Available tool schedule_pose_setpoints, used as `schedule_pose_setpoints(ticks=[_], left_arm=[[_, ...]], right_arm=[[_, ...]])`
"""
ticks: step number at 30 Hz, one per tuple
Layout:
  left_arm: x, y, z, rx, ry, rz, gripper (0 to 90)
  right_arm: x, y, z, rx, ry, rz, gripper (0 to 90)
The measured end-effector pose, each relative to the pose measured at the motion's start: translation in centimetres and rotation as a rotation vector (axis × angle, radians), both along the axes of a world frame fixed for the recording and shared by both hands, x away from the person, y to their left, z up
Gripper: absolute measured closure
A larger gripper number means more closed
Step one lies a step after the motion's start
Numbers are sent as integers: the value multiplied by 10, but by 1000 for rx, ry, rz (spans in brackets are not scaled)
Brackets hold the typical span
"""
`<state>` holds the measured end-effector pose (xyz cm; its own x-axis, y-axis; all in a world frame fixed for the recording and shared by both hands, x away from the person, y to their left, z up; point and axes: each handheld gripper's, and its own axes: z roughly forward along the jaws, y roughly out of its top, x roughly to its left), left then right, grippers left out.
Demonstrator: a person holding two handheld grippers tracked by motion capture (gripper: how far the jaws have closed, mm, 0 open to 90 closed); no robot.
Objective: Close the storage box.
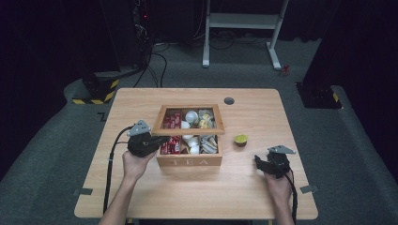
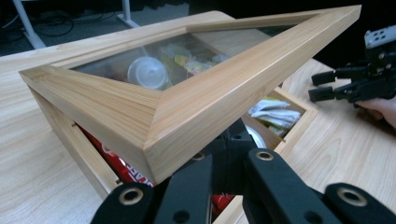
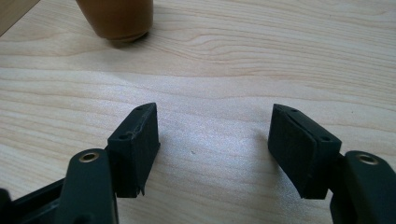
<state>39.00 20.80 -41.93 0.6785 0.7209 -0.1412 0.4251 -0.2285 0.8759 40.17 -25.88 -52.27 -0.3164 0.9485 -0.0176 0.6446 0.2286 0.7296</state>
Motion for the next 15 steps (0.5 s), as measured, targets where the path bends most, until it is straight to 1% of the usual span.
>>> schedule_pose_setpoints(ticks=[2,7,14,15], left_arm=[[-1,0,-1,7,1,-4,900],[-5,2,-3,-1,2,-6,900],[-9,3,-12,-12,16,-10,900],[-10,3,-15,-17,25,-10,900]], right_arm=[[0,0,0,1,1,-1,337],[0,0,0,0,0,0,337],[0,0,0,0,0,0,337],[0,0,0,0,0,0,337]])
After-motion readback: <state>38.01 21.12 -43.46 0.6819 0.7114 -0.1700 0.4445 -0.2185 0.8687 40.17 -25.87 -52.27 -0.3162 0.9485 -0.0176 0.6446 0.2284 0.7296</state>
